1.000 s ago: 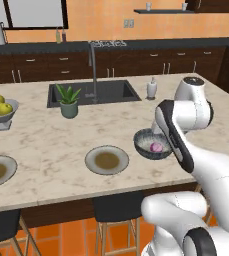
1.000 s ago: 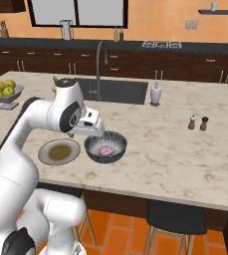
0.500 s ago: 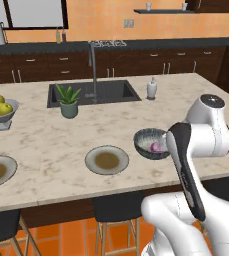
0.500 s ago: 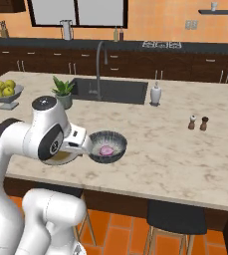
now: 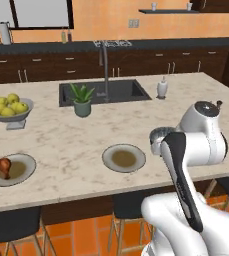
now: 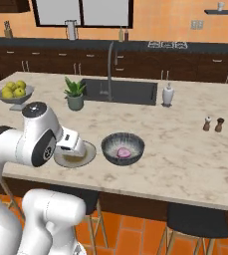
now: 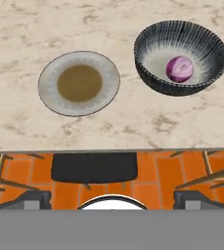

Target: Pick the chicken drumstick and onion from their plates and place them in the bowl. Then put the bowl in the fridge.

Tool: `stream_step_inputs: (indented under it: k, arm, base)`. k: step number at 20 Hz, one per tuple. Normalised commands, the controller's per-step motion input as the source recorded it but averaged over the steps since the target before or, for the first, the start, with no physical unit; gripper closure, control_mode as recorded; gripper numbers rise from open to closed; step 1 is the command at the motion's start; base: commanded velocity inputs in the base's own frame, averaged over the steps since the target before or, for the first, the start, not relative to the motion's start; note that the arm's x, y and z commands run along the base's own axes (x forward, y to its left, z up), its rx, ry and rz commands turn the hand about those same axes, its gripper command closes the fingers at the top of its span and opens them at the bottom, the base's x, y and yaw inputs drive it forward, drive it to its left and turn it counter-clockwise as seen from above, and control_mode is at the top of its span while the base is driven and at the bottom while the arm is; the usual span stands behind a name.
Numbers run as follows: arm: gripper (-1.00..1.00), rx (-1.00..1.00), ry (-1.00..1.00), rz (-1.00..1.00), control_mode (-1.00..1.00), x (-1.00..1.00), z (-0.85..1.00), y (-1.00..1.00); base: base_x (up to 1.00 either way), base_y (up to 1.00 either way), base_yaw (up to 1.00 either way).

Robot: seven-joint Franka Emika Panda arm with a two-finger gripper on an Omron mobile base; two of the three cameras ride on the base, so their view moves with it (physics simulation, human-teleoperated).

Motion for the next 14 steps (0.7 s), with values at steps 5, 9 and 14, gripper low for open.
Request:
stream_step_inputs:
  k: [5,9,14]
  arm:
    - [-1.0,0.0,0.0,0.0,1.0,0.0,0.0,0.0]
    - [-1.0,0.0,0.0,0.0,1.0,0.0,0.0,0.0]
    - [-1.0,0.0,0.0,0.0,1.0,0.0,0.0,0.0]
  base:
    - [0.0,1.0,0.0]
    - [0.04,1.0,0.0]
    - [0.13,1.0,0.0]
